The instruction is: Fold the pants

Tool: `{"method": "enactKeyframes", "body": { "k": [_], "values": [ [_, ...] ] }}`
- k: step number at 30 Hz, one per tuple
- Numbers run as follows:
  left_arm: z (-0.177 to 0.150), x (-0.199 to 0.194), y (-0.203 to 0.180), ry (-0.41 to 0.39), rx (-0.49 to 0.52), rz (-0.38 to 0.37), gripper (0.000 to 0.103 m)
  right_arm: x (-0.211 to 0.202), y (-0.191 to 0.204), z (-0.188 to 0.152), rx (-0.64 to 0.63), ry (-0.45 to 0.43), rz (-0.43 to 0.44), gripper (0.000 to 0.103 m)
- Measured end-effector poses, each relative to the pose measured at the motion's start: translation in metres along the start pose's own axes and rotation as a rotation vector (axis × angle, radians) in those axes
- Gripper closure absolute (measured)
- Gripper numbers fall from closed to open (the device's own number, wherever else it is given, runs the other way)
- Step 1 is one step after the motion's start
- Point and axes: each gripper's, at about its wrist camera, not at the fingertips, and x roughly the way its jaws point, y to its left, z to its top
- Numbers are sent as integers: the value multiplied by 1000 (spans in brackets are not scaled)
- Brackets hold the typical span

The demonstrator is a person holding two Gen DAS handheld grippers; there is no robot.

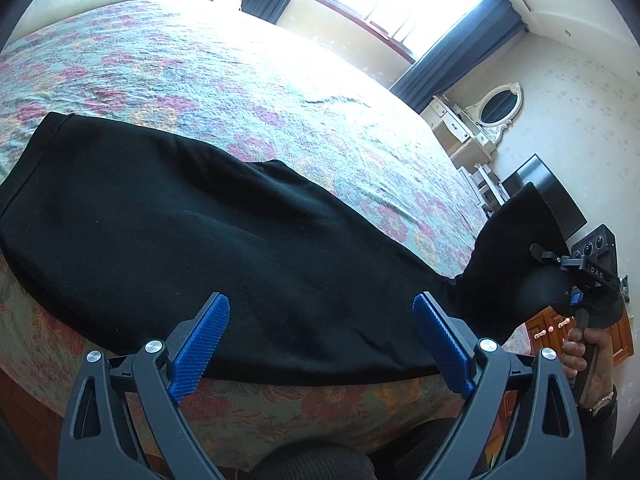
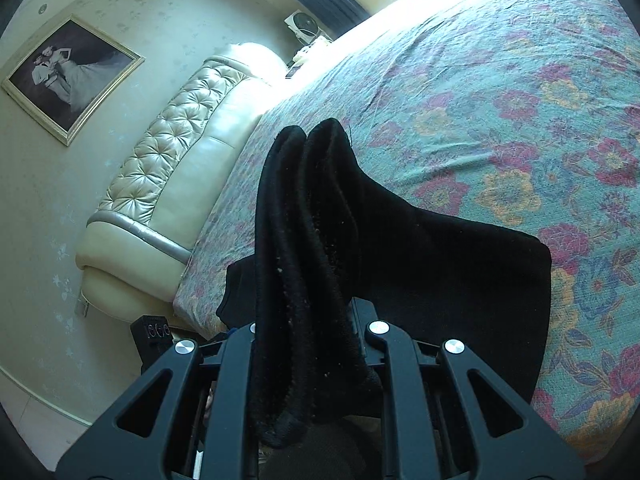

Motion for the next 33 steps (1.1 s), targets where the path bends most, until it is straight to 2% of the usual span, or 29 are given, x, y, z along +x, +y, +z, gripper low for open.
{"method": "enactKeyframes", "body": {
  "k": [5,11,16,22,23,24,27,33],
  "values": [
    [2,-13,2,-20,18,8,11,49,15,-11,-16,39,-42,88],
    [2,-21,-1,-42,56,44,11,107,15,-27,-13,89,-93,88],
    [3,-20,5,-34,31,37,11,146,12,-41,-26,126,-156,87],
    [2,-16,9,-21,22,37,11,173,10,-56,-50,146,-191,72],
    [2,-16,9,-21,18,37,11,175,10,-59,-41,143,-184,65],
    [2,-16,10,-22,15,37,11,176,8,-60,-27,138,-164,55],
    [2,-16,14,-22,3,43,11,179,7,-66,15,145,-98,43],
    [1,-13,22,-17,-28,46,11,185,8,-77,72,167,39,32]
  ]
}}
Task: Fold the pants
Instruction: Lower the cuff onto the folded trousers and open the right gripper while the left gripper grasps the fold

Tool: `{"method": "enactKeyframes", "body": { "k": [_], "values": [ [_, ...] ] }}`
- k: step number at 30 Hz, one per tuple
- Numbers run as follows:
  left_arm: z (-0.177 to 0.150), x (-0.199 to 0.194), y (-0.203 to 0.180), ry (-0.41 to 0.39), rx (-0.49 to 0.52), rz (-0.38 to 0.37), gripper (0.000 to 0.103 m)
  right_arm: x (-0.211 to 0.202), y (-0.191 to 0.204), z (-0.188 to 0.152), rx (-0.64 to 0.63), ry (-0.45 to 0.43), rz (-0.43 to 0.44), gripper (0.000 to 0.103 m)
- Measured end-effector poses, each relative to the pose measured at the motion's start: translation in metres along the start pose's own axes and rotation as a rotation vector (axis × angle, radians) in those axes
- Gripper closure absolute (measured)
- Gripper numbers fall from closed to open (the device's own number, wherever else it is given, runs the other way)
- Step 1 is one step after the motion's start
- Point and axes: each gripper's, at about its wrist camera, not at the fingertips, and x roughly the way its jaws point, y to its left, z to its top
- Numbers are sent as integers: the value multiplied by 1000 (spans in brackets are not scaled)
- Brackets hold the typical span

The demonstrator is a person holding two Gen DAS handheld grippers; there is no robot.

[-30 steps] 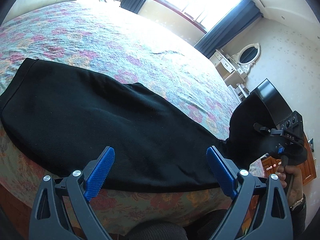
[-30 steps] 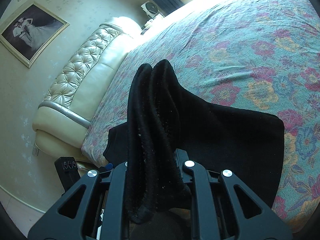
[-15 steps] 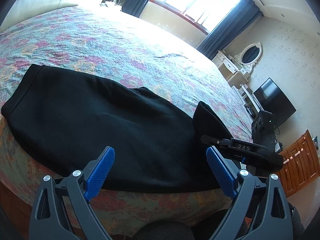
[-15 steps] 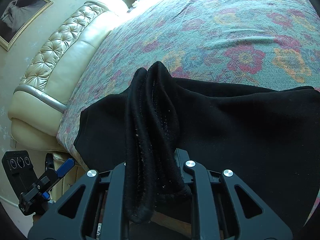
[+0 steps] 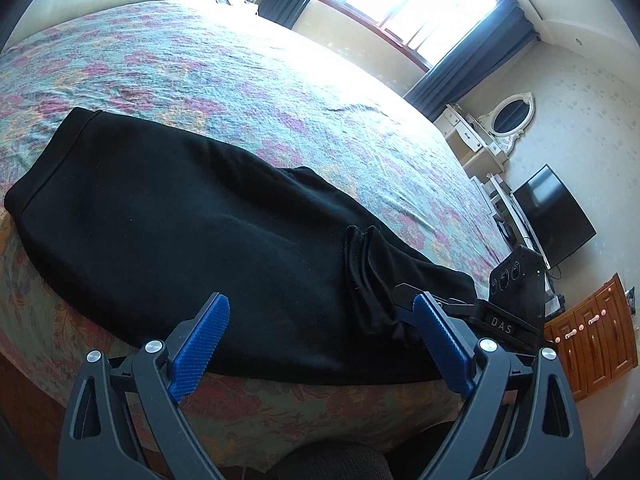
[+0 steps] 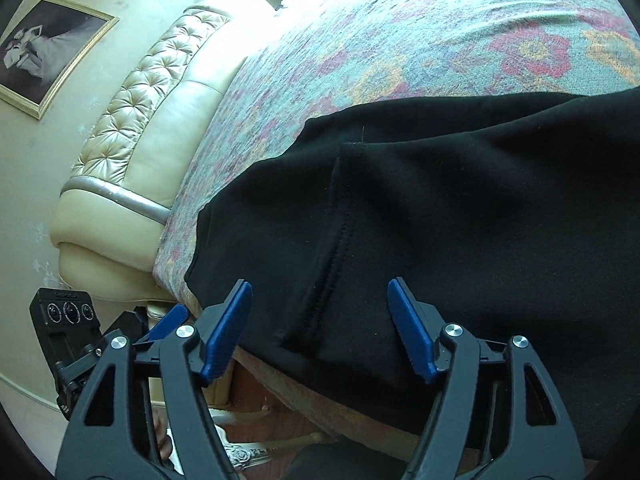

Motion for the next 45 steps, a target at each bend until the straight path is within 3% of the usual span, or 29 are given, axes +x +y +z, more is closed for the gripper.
{"method": "enactKeyframes", "body": {
  "k": [3,8,12,15,20,33,39,41,45],
  "values": [
    [-3,0,-2,3,2,4,11,6,-1,-4,38,14,68,30],
    [-5,0,-2,2,4,8,11,6,7,-5,15,29,85,25],
    [-3,0,7,-7,-13,16,11,9,6,-13,47,24,178,24],
    [-3,0,15,-10,-33,18,11,20,10,-14,6,43,153,21],
    [1,-7,33,-12,-44,5,11,6,11,-14,33,27,209,20],
    [26,-75,188,-133,-278,3,11,-51,-14,-58,50,17,250,20],
    [57,-66,251,-64,-349,-46,11,-65,-6,-64,4,27,231,19],
    [66,-58,262,-29,-354,-55,11,-69,-6,-63,3,20,230,18],
    [79,-43,269,-9,-344,-150,11,-70,-9,-60,3,12,196,17]
  ]
}}
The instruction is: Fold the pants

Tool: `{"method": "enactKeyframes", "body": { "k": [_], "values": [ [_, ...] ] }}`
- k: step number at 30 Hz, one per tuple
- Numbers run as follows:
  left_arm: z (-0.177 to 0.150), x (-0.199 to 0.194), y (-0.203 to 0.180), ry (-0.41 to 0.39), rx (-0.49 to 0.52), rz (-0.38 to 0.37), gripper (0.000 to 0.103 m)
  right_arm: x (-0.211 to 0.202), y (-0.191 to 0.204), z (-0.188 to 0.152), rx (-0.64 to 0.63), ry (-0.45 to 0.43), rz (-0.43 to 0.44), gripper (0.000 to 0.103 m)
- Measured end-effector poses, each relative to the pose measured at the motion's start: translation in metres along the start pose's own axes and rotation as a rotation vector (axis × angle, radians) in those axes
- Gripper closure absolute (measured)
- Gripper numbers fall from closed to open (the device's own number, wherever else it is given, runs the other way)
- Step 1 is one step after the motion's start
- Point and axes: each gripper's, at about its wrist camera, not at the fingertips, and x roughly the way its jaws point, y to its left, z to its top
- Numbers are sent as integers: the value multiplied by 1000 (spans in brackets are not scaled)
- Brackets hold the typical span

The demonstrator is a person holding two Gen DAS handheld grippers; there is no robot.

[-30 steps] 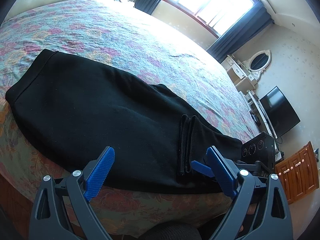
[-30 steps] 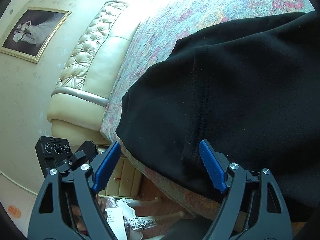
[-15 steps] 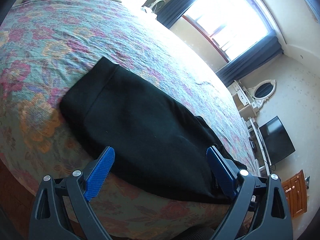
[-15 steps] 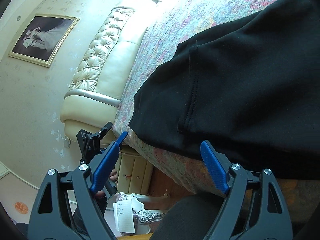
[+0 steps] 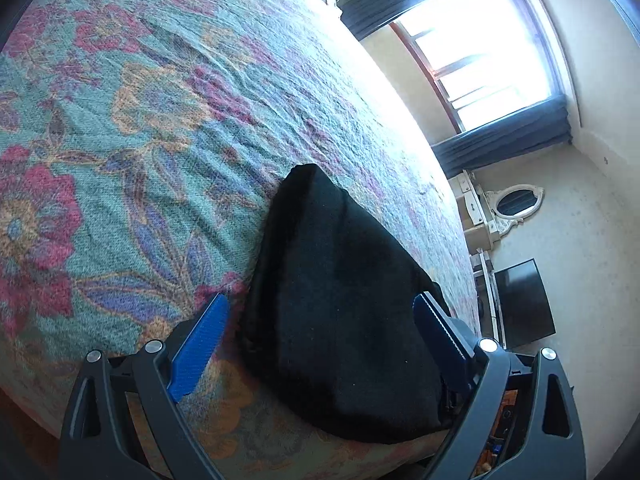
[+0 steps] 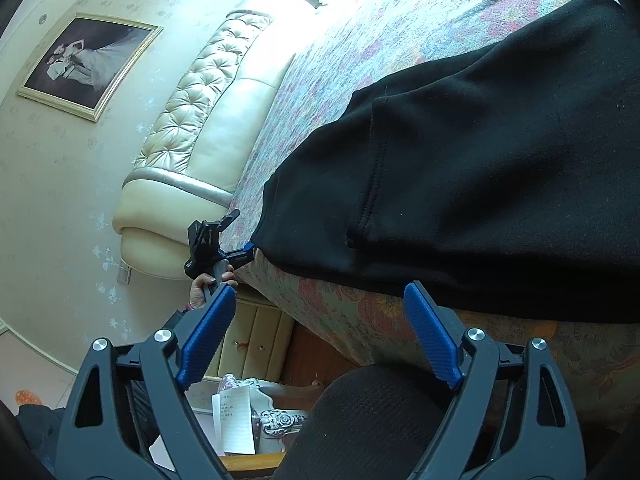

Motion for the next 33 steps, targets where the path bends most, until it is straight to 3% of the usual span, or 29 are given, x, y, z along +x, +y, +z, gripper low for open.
{"method": "enactKeyframes", "body": {
  "k": [2,6,9,16,17,19,21,25,28,33],
  "values": [
    [4,9,-1,26,0,-38,11,3,-4,0,12,3,-6,16],
    [6,26,-15,99,101,-31,11,13,-8,-3,27,24,-10,16],
    [8,36,-20,137,119,-48,11,22,-11,-5,43,41,-4,16],
    [5,45,-32,126,143,7,12,25,-12,-5,47,34,-9,16],
    [2,46,-35,130,156,21,17,24,-13,-5,48,33,-12,16],
    [-2,55,-43,163,166,72,57,22,-16,-6,58,26,-16,16],
    [-5,59,-43,170,167,157,74,20,-18,-7,67,17,-18,16],
    [-4,52,-51,147,134,148,88,13,-19,-8,63,2,-15,16],
    [-3,47,-75,136,196,155,89,4,-19,-7,61,-24,-13,16],
    [-7,34,-128,105,245,75,89,-10,-19,-8,54,-56,-3,16]
  ]
}}
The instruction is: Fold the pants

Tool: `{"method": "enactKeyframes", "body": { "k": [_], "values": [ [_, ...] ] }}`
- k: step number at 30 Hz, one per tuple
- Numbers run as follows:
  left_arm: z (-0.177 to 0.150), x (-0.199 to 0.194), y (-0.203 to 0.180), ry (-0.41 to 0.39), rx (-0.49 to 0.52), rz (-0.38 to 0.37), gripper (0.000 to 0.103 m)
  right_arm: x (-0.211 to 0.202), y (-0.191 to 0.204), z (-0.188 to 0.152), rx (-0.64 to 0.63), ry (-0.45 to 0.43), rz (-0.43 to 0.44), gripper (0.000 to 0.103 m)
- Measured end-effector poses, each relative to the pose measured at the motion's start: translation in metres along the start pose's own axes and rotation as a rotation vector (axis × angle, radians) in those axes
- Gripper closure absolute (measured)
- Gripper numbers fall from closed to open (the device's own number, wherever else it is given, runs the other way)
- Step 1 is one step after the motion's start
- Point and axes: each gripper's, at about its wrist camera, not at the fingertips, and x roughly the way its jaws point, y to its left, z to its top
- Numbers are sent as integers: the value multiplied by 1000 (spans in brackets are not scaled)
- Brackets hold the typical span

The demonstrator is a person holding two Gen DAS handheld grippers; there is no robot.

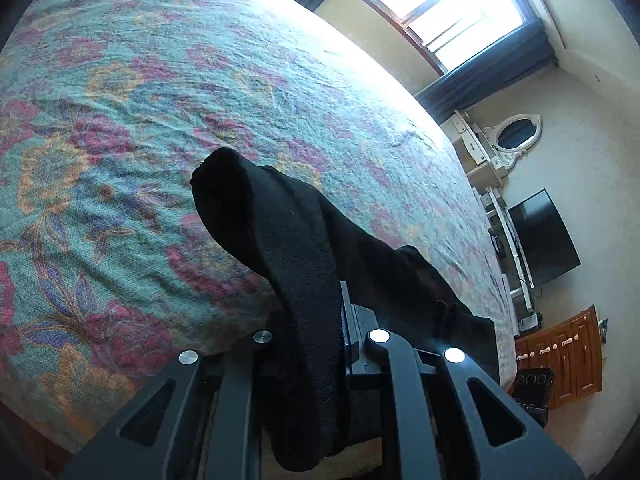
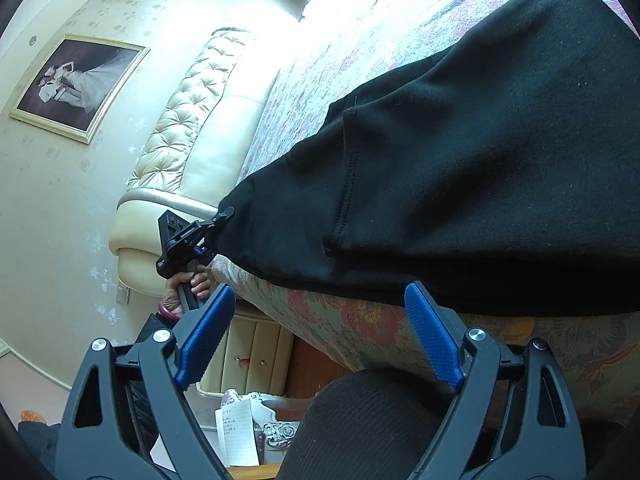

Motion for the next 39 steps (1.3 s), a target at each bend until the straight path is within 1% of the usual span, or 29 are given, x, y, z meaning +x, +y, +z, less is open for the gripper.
{"method": "enactKeyframes", "body": {
  "k": [4,6,8,12,15,17,20,23,26,31,32,33,34,35,36,37,39],
  "values": [
    [4,-12,-44,-27,34,-81,89,-9,-2,-2,10,-15,7,16],
    [6,-13,-72,-31,55,-116,89,-14,-4,-3,13,-26,11,16],
    [0,-10,-100,-29,99,-122,89,-20,-5,-3,17,-39,19,16],
    [-18,13,-149,-9,181,-124,89,-30,-7,-5,24,-67,33,16],
    [-43,42,-189,18,289,-87,89,-39,-11,-6,29,-88,37,16],
    [-61,67,-213,51,362,-55,89,-44,-15,-7,41,-99,38,16],
    [-88,110,-233,104,426,-20,89,-52,-22,-7,54,-118,41,16],
    [-106,153,-239,155,434,15,89,-62,-30,-8,72,-140,43,16],
    [-120,186,-245,180,460,66,89,-68,-36,-7,85,-156,48,15],
    [-130,217,-249,192,452,132,86,-73,-39,-4,94,-174,56,15],
    [-132,219,-250,188,450,137,84,-74,-40,-4,96,-178,58,15],
    [-133,219,-252,180,442,136,79,-75,-40,-4,99,-182,61,15],
    [-133,219,-252,177,432,127,68,-76,-41,-3,100,-184,64,15],
    [-134,219,-254,178,424,103,61,-78,-41,-2,98,-187,64,15],
    [-136,218,-256,175,419,84,50,-79,-40,-2,96,-190,63,15],
    [-138,215,-258,173,416,68,44,-81,-39,-2,94,-194,64,15],
    [-141,209,-261,173,412,45,43,-83,-37,-1,93,-200,65,15]
  ]
}}
